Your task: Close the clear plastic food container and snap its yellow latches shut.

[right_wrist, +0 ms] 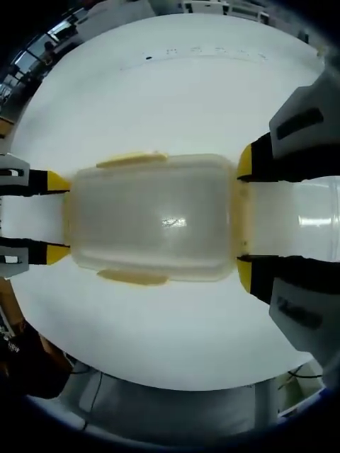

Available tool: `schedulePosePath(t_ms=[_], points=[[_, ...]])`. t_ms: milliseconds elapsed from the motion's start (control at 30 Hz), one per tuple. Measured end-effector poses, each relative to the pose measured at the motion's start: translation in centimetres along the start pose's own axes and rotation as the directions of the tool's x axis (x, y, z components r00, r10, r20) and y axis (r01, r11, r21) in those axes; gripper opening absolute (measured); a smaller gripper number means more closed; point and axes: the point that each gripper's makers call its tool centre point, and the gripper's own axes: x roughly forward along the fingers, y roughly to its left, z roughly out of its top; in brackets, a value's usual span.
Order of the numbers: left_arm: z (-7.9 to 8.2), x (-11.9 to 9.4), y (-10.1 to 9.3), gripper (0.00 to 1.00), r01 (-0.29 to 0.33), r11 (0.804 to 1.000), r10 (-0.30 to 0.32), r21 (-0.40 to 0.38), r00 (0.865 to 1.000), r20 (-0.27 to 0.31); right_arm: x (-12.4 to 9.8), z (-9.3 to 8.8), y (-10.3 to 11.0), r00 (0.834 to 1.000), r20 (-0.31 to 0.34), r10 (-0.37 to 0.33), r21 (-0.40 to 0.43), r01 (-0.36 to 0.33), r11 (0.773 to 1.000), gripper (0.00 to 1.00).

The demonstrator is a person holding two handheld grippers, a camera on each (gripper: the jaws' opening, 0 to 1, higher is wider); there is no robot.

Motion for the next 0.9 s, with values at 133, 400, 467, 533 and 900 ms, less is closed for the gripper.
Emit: schedulePosePath(t_ms=[133,400,467,533,900], points=[[-0.1,0.1,0.2,0.34,0.000,1.000,0.000,0.002,1.000,-0.022,0.1,0.0,-0.3,1.000,0.006,0.002,-0.003,-0.002,1.000,0.37],[0.5,-0.2,-1.4,0.34,-0.012,1.000,0.012,-0.003,0.999,-0.051,0.0,0.0,-0.5,0.993,0.119,-0.013,0.023,0.010,1.000,0.37],[0.6,-0.4,-2.1,0.34,-0.013,1.000,0.013,0.001,0.998,-0.065,0.0,0.0,-0.6,0.989,0.147,-0.018,0.026,0.014,1.000,0.38],[0.7,-0.5,-2.5,0.34,-0.017,1.000,0.018,0.001,0.996,-0.084,0.1,0.2,-0.9,0.986,0.163,-0.022,0.021,0.019,1.000,0.37],[0.8,-2.6,-6.0,0.34,-0.019,0.997,0.011,-0.077,0.994,-0.105,-1.5,1.1,-0.4,0.982,0.188,-0.024,-0.056,0.036,0.998,0.37]])
